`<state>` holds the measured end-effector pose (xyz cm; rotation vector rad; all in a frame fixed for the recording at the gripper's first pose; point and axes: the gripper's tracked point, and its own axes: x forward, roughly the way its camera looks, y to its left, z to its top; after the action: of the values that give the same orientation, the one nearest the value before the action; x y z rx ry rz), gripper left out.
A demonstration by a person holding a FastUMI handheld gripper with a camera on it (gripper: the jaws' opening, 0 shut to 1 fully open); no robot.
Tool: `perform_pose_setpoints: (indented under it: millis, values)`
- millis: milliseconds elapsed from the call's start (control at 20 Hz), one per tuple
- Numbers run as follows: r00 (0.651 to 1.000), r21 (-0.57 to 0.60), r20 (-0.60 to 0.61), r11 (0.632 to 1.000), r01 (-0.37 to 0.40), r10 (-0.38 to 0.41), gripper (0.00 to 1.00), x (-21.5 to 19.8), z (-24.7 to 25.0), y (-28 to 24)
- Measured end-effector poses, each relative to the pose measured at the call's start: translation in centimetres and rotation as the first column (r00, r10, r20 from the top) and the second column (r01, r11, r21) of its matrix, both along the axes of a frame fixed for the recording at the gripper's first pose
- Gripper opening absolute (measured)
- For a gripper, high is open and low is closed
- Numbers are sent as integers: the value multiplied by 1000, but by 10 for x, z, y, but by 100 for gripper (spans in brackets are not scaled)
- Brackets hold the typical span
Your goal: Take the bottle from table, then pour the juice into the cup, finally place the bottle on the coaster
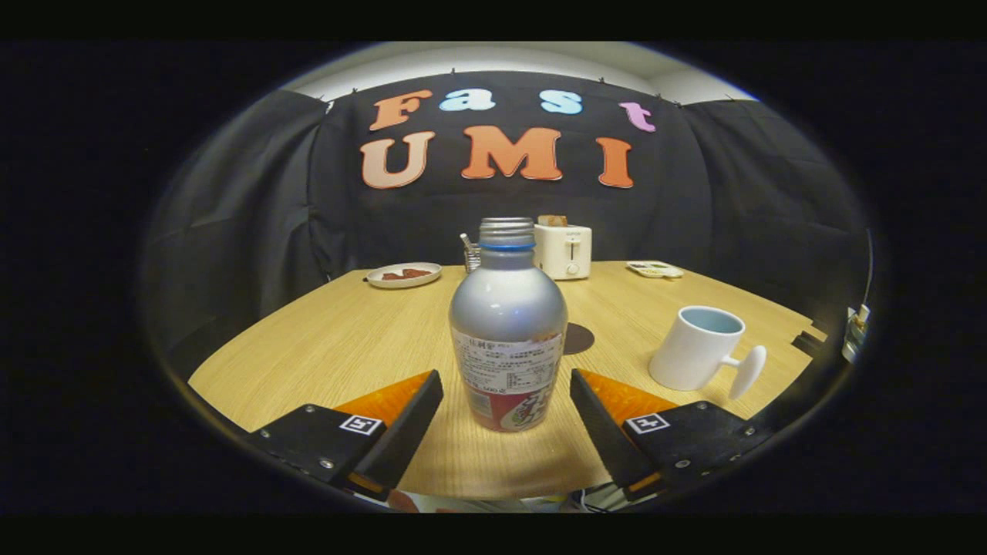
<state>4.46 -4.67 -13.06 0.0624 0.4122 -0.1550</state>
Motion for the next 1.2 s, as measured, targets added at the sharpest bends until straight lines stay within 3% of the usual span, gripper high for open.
perform_pose_setpoints:
  millis: [350,450,550,700,1200]
  values:
    - [1000,7,-19,1000,-15,15,98,12,-9,2]
    - [1000,2,-16,1000,-8,8,93,13,-11,-1]
    - [1000,5,-13,1000,-10,11,79,14,-11,-2]
    - [1000,-1,2,1000,4,-4,76,12,-5,-6]
    - [992,192,93,979,68,-87,76,20,37,-17]
